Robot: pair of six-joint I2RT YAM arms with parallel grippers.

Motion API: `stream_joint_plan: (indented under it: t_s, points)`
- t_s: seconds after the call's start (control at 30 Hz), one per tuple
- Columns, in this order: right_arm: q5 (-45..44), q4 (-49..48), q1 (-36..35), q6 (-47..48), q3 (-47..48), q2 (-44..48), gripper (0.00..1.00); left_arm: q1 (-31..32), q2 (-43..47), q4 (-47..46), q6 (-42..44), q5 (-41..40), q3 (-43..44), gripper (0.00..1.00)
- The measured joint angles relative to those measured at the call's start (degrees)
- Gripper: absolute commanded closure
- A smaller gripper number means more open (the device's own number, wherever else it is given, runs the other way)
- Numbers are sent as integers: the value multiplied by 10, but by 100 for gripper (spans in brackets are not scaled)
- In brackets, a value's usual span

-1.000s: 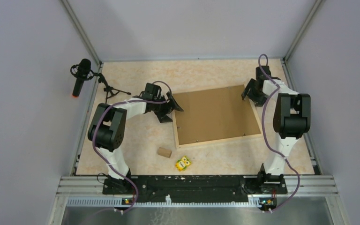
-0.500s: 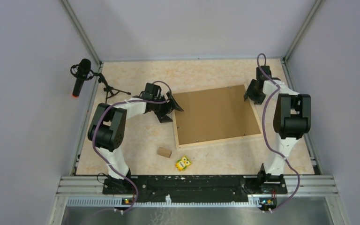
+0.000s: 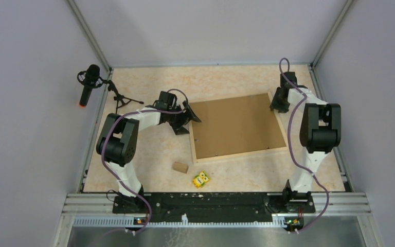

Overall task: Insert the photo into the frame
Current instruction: Install the photo frame at the center of the board, then turn over the photo frame at the center of the board.

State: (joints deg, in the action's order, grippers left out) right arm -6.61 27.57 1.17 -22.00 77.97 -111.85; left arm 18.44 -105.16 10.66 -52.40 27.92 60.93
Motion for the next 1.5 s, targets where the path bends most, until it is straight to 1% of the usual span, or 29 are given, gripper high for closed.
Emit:
stream_joint_plan:
  t_s: [0.1,0.3,0.33,0.37,0.4,0.43,0.47,0.5,0.53,0.57,0.6,0.7,0.77,0.87,0.93,1.03,1.2,1.33,1.4,1.5]
  points:
    - [-7,-3,-3,11,0,0,100,0,0,-1,0,0,0,10]
    - [-13,-27,-5,28,-16,9,100,0,0,-2,1,0,-1,10]
    - [-14,-33,-5,30,-22,12,98,0,0,-2,1,1,-1,10]
    - [-15,-40,-6,31,-28,16,86,0,0,-2,1,1,-1,9]
    - [-18,-45,-6,34,-33,20,59,0,0,-4,1,1,-1,8]
    - [-25,-42,-6,36,-35,23,39,1,0,-5,2,1,-1,7]
    - [-33,-39,-6,37,-37,26,26,1,1,-7,3,1,-1,7]
    - [-47,-30,-6,33,-38,30,17,2,1,-9,7,-2,-1,6]
    - [-69,-16,-8,30,-38,33,10,3,3,-9,12,-6,-1,5]
    - [-94,2,-12,27,-38,39,6,4,6,-7,19,-14,-1,3]
    - [-125,25,-14,23,-38,47,4,5,11,0,31,-27,1,2]
    - [-197,76,-34,2,-60,98,4,6,20,20,56,-61,13,2]
    - [-205,93,-54,-15,-94,150,8,6,36,29,70,-93,19,2]
    - [-167,103,-74,-51,-170,255,12,8,82,32,84,-140,17,3]
    - [-133,108,-75,-95,-225,318,14,11,117,26,94,-162,13,5]
    - [-84,129,-73,-167,-286,377,21,31,158,8,123,-176,15,10]
    - [-30,132,-73,-273,-362,423,34,102,164,-20,201,-145,21,12]
    - [-23,128,-73,-339,-409,461,41,174,164,-31,273,-117,22,12]
    - [-23,124,-73,-365,-422,463,44,208,163,-30,307,-111,27,12]
    - [-26,110,-73,-391,-440,463,51,257,159,-29,358,-108,44,12]
